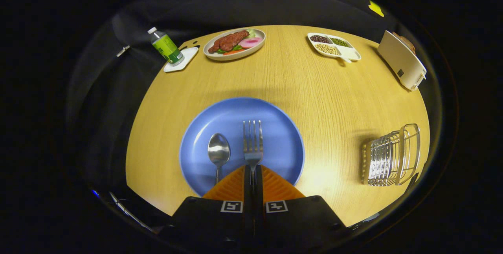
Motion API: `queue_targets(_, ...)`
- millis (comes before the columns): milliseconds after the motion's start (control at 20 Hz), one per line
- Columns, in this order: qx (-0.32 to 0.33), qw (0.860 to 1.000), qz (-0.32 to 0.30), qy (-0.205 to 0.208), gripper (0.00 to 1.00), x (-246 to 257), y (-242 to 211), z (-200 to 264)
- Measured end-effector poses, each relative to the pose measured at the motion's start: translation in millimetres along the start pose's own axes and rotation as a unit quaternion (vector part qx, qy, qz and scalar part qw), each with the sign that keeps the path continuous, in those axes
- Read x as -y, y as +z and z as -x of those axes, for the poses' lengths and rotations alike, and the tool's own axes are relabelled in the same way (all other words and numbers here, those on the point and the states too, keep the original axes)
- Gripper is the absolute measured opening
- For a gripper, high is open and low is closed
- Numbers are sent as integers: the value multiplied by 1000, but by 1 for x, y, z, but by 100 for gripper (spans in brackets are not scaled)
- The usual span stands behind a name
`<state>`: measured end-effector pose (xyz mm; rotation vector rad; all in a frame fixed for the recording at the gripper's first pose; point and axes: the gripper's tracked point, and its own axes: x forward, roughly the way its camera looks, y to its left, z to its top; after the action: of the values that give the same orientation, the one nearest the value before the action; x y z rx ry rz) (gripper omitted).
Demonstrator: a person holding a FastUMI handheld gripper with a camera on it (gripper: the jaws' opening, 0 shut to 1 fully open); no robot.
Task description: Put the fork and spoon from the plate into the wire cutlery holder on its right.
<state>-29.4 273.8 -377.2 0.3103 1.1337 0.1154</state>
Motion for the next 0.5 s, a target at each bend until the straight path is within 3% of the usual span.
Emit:
queue_targets(250, 18, 999, 28, 35, 6, 21, 20, 75)
queue_targets(500, -14, 999, 31, 17, 6, 86, 22, 137)
